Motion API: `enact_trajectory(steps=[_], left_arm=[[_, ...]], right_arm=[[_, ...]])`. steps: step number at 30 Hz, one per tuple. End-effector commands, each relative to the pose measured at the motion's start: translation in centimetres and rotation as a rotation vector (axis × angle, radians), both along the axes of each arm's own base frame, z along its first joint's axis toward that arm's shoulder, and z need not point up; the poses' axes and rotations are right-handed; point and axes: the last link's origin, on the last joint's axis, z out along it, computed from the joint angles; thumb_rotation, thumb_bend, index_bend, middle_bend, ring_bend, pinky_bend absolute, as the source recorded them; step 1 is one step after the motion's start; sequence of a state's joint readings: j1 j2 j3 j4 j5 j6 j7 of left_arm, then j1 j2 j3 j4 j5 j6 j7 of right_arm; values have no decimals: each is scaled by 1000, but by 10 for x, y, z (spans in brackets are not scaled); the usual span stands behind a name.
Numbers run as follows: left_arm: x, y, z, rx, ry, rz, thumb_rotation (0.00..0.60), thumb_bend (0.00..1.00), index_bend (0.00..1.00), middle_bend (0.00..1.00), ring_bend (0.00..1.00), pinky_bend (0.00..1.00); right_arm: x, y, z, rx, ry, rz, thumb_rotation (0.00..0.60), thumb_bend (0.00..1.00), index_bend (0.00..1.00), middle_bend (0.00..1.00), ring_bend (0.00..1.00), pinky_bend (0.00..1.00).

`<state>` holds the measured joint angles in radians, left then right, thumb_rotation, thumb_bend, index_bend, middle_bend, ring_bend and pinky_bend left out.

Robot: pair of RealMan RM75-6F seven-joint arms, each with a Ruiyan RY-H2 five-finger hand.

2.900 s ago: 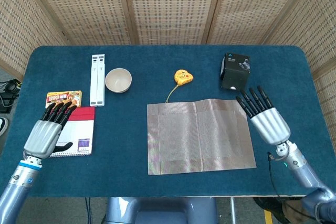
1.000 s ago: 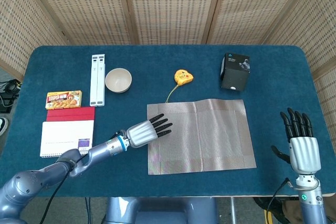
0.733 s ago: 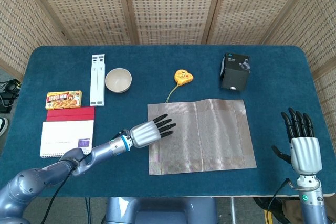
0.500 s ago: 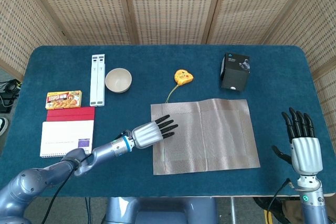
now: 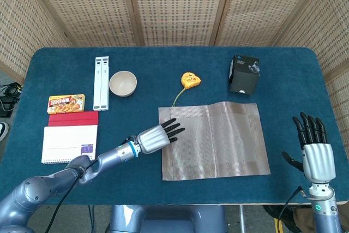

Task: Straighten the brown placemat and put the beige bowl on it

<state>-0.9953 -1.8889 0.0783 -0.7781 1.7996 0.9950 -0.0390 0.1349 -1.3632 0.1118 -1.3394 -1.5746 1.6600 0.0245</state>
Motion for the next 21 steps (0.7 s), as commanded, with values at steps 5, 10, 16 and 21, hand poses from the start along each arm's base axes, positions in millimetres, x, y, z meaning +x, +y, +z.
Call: enact_trajectory(steps=[5, 10, 16, 21], left_arm=[[3, -1, -6, -6, -3, 3, 600, 460, 311, 0, 0, 0], [5, -2, -9, -14, -17, 18, 600, 482, 352, 0, 0, 0], [7, -2, -11, -18, -29, 33, 600, 489, 432, 0, 0, 0], [8, -1, -12, -15, -37, 41, 600, 490, 615, 0, 0, 0]], right_arm=[[0, 0, 0, 6, -1, 2, 600, 0, 0, 0, 0, 0], [1, 1, 0, 8, -2, 7, 600, 0, 0, 0, 0, 0], [2, 2, 0, 8, -8, 11, 600, 0, 0, 0, 0, 0], [3, 2, 1, 11, -15, 15, 600, 0, 0, 0, 0, 0]])
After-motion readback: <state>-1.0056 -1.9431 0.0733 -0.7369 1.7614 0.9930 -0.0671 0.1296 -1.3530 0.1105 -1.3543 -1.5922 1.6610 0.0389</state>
